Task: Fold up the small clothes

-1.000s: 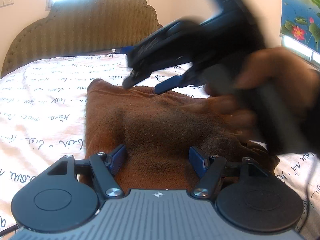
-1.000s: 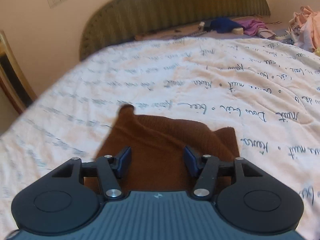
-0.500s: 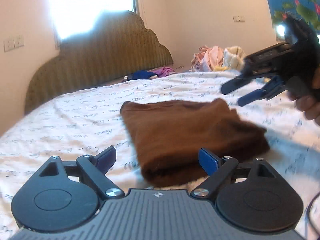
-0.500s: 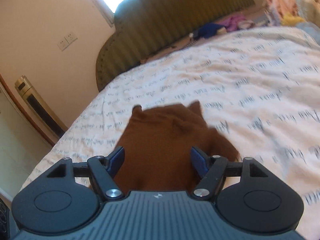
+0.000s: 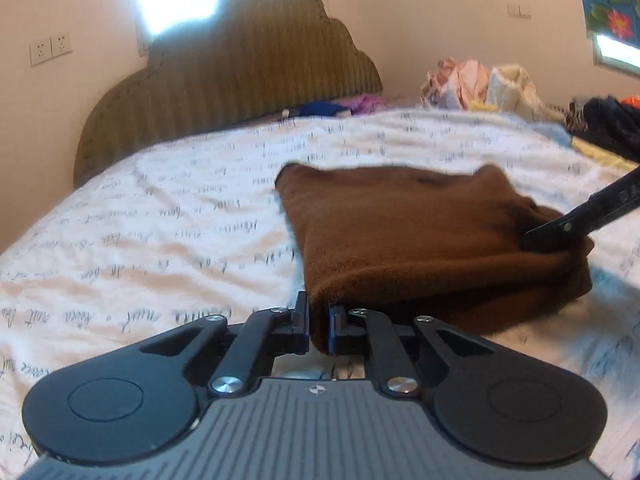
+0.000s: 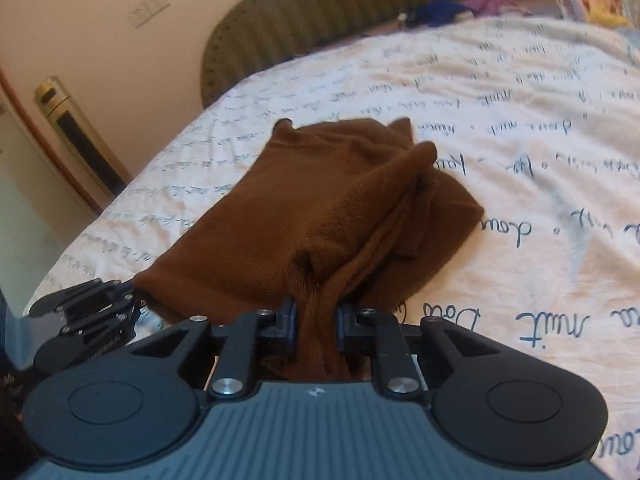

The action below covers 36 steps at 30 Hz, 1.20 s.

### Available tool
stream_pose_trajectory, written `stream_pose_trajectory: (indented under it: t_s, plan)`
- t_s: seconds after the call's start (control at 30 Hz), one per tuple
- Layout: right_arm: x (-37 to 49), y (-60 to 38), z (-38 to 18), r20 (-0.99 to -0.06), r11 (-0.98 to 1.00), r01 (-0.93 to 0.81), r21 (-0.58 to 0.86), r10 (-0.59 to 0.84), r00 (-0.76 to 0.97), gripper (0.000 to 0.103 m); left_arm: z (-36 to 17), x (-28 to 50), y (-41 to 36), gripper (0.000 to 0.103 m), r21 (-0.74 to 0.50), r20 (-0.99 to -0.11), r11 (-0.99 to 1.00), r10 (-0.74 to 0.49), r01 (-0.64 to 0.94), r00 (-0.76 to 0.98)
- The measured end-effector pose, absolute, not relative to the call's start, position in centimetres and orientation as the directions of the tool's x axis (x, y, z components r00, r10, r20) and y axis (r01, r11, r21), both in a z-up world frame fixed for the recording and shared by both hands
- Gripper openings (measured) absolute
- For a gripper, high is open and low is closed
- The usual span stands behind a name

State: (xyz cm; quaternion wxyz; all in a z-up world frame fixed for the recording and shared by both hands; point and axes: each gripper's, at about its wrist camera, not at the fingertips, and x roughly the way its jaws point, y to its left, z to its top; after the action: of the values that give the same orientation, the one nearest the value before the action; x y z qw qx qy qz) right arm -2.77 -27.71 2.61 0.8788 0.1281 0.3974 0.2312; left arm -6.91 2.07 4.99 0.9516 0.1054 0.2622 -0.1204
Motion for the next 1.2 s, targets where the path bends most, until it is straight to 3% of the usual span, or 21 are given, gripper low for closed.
stream_pose_trajectory:
  t_s: [0.03,0.1,0.17,0.2,0.23,0.27,0.3,0.33,0.57,0.7,0.83,0.9,0.97,1.1,1.13,1.17,1.2]
  plan:
    - [-2.5,-27.6,1.5,-0.664,0.867,-0.3,0.399,0.498,0.558,0.016,4.1,-6.6,2.0,0.014,0.142,-0.551,0.948,-0.164,0.286,0.818]
    - [-2.5,-28.0,0.1,-0.624,0.851,-0.321,0.416,0.524,0.579,0.016,4.5,-6.7,2.1,0.014,0.128,-0.539,0.951,-0.171,0.281,0.825]
    - [-2.5,-28.9,0.5,-0.606,0.829,-0.281,0.483,0.548,0.576,0.023,4.7,-7.0,2.3,0.02,0.118,-0.546,0.948,-0.186,0.295,0.817]
    - [-2.7,-29.5,0.9,-0.597,0.818,-0.251,0.517,0.555,0.58,0.032,4.9,-7.5,2.6,0.02,0.104,-0.549,0.948,-0.197,0.3,0.813]
    - [-3.2,-30.2,1.4,-0.587,0.813,-0.227,0.537,0.553,0.592,0.043,5.1,-8.1,3.0,0.026,0.084,-0.554,0.948,-0.213,0.308,0.805]
    - [-4.2,-30.6,2.1,-0.575,0.818,-0.212,0.535,0.536,0.618,0.049,5.3,-8.6,3.4,0.041,0.067,-0.561,0.951,-0.215,0.303,0.8]
    - [-5.3,-30.9,2.8,-0.557,0.827,-0.21,0.522,0.517,0.65,0.057,5.6,-9.1,3.7,0.048,0.047,-0.561,0.955,-0.218,0.294,0.798]
    - [-6.6,-30.8,3.5,-0.539,0.834,-0.218,0.507,0.504,0.675,0.059,5.8,-9.6,3.9,0.057,0.032,-0.556,0.958,-0.22,0.285,0.802]
    - [-8.2,-25.3,5.6,-0.49,0.859,-0.326,0.395,0.497,0.716,0.059,7.5,-8.4,0.2,0.058,0.053,-0.442,0.956,-0.237,0.289,0.865]
    - [-4.5,-24.9,1.6,-0.629,0.866,-0.22,0.449,0.482,0.61,0.059,5.0,-6.2,-1.1,0.054,0.049,-0.552,0.951,-0.23,0.307,0.802]
    - [-3.9,-27.0,4.4,-0.56,0.807,-0.244,0.539,0.559,0.612,0.06,4.8,-6.6,-0.5,0.054,0.046,-0.542,0.946,-0.246,0.321,0.804]
    - [-2.7,-27.8,6.6,-0.509,0.827,-0.256,0.501,0.521,0.685,0.065,4.5,-6.7,-0.5,0.055,0.051,-0.534,0.944,-0.249,0.325,0.808]
    - [-0.1,-28.7,7.1,-0.54,0.871,-0.193,0.451,0.439,0.718,0.074,4.4,-6.8,-0.7,0.056,0.064,-0.53,0.943,-0.246,0.327,0.812]
    - [6.3,-30.0,3.5,-0.675,0.873,-0.055,0.485,0.413,0.612,0.075,4.4,-6.6,-0.5,0.058,0.049,-0.528,0.943,-0.255,0.329,0.81]
    - [7.0,-29.9,2.6,-0.67,0.859,-0.06,0.508,0.438,0.599,0.072,4.4,-6.5,-0.4,0.059,0.041,-0.528,0.943,-0.259,0.329,0.808]
    - [7.2,-29.8,2.0,-0.655,0.847,-0.082,0.525,0.463,0.596,0.056,4.4,-6.5,-0.3,0.061,0.034,-0.529,0.944,-0.262,0.329,0.807]
    - [7.0,-29.3,1.6,-0.667,0.858,-0.099,0.504,0.46,0.586,0.014,4.4,-6.4,-0.2,0.062,0.029,-0.531,0.944,-0.264,0.328,0.805]
